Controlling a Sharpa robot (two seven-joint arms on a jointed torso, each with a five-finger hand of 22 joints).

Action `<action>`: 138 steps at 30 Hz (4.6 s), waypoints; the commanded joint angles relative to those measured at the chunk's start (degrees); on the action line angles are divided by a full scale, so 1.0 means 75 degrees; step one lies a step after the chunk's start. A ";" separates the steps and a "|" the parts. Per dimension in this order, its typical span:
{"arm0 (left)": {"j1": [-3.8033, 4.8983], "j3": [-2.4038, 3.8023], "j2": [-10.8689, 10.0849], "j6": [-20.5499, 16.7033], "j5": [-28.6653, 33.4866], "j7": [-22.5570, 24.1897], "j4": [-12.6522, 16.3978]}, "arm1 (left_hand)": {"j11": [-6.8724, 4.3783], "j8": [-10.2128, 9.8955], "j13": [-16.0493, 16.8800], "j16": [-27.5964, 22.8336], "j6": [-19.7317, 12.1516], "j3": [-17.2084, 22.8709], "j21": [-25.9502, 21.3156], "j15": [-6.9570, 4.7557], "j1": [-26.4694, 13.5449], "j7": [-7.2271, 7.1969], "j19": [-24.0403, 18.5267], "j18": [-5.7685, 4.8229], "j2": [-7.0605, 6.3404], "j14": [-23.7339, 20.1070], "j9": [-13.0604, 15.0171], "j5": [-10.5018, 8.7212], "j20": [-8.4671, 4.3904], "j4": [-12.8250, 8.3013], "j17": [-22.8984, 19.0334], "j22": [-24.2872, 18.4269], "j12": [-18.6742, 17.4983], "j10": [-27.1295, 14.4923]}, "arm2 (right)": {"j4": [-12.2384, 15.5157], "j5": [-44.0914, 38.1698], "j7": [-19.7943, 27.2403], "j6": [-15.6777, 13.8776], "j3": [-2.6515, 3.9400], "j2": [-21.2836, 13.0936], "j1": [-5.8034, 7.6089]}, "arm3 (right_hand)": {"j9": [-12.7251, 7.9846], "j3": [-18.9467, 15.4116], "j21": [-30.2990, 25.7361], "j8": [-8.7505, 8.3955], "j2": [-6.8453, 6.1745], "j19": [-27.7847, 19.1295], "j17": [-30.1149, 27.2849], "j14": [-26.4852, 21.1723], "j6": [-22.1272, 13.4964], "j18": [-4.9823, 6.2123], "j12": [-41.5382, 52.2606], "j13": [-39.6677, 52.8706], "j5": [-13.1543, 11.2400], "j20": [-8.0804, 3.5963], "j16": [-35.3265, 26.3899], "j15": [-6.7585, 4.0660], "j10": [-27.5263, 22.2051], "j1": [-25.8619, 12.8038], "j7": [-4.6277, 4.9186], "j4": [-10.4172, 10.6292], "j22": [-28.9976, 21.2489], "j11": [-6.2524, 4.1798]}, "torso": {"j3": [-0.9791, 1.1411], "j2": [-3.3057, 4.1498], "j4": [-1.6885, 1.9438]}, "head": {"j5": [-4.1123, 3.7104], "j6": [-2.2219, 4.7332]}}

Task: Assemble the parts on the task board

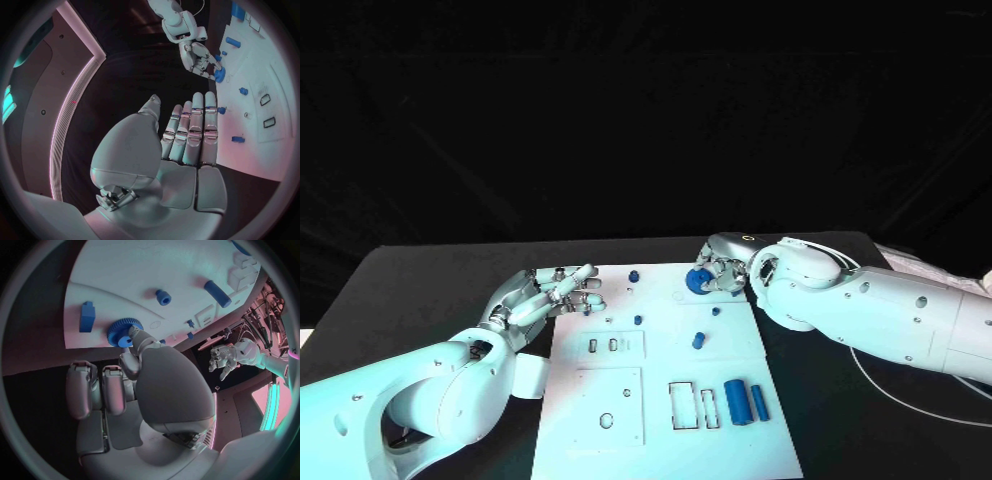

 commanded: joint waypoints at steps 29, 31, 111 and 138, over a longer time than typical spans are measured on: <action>0.0007 0.0006 0.0053 0.0133 -0.0037 0.0030 -0.0016 | 0.0056 -0.0049 -0.0001 -0.0045 0.0010 0.0019 0.0002 -0.0011 0.0102 0.0017 0.0026 0.0014 0.0038 -0.0064 -0.0008 -0.0037 0.0016 -0.0083 0.0022 -0.0006 -0.0064 0.0004 | 0.0215 -0.0647 -0.0404 -0.0590 -0.0020 0.1542 -0.0093 | 0.0032 0.0234 0.0066 0.0025 -0.0090 0.0069 0.0585 0.0530 0.0315 -0.0102 -0.0066 0.0003 0.0224 -0.0025 0.0010 -0.0071 -0.0029 -0.0590 -0.0038 0.0118 0.0227 0.0011 | -0.0006 0.0010 0.0014 | 0.0157 -0.0026; 0.0007 0.0006 0.0054 0.0132 -0.0037 0.0028 -0.0018 | 0.0056 -0.0049 -0.0001 -0.0045 0.0010 0.0019 0.0002 -0.0011 0.0102 0.0017 0.0026 0.0014 0.0038 -0.0064 -0.0008 -0.0037 0.0016 -0.0083 0.0022 -0.0006 -0.0064 0.0004 | 0.0092 -0.0654 -0.0414 -0.0563 -0.0024 0.1645 -0.0123 | 0.0031 0.0237 0.0066 0.0020 -0.0093 0.0069 0.0580 0.0529 0.0311 -0.0102 -0.0078 -0.0007 0.0229 -0.0025 0.0008 -0.0070 -0.0035 -0.0598 -0.0036 0.0119 0.0227 0.0013 | -0.0005 0.0010 0.0015 | 0.0174 -0.0031; 0.0007 0.0007 0.0016 0.0130 -0.0037 -0.0033 -0.0055 | 0.0058 -0.0075 -0.0004 -0.0072 0.0013 0.0053 0.0001 -0.0011 0.0168 0.0022 0.0025 0.0015 0.0071 -0.0065 -0.0008 -0.0035 0.0016 -0.0161 0.0054 -0.0008 -0.0093 0.0004 | 0.0122 0.0322 0.0871 -0.2360 -0.0041 0.1281 -0.0325 | 0.0003 -0.1145 0.0045 -0.0153 -0.0056 0.0057 0.0688 0.0534 -0.0789 -0.0102 -0.0097 -0.0072 0.0386 0.0180 0.0021 0.0145 -0.0273 -0.0517 0.0219 0.0891 0.0255 0.0256 | 0.0022 -0.0008 -0.0033 | 0.0211 -0.0117; -0.0006 0.0002 0.0078 0.0245 -0.0037 0.0017 -0.0276 | 0.0061 -0.0088 -0.0007 -0.0087 0.0009 0.0072 -0.0002 -0.0009 0.0200 0.0020 0.0020 0.0013 0.0084 -0.0072 -0.0009 -0.0034 0.0017 -0.0198 0.0066 -0.0010 -0.0107 -0.0002 | 0.0366 0.2521 0.3493 -0.1187 -0.0010 -0.1468 -0.0344 | 0.0001 -0.1014 0.0051 -0.0170 -0.0069 0.0068 0.0727 0.0537 -0.0634 -0.0108 -0.0186 -0.0133 0.0602 0.0155 0.0030 0.0122 -0.0323 0.0014 0.0210 0.0367 0.0284 0.0232 | 0.0167 -0.0139 -0.0213 | -0.0069 -0.0065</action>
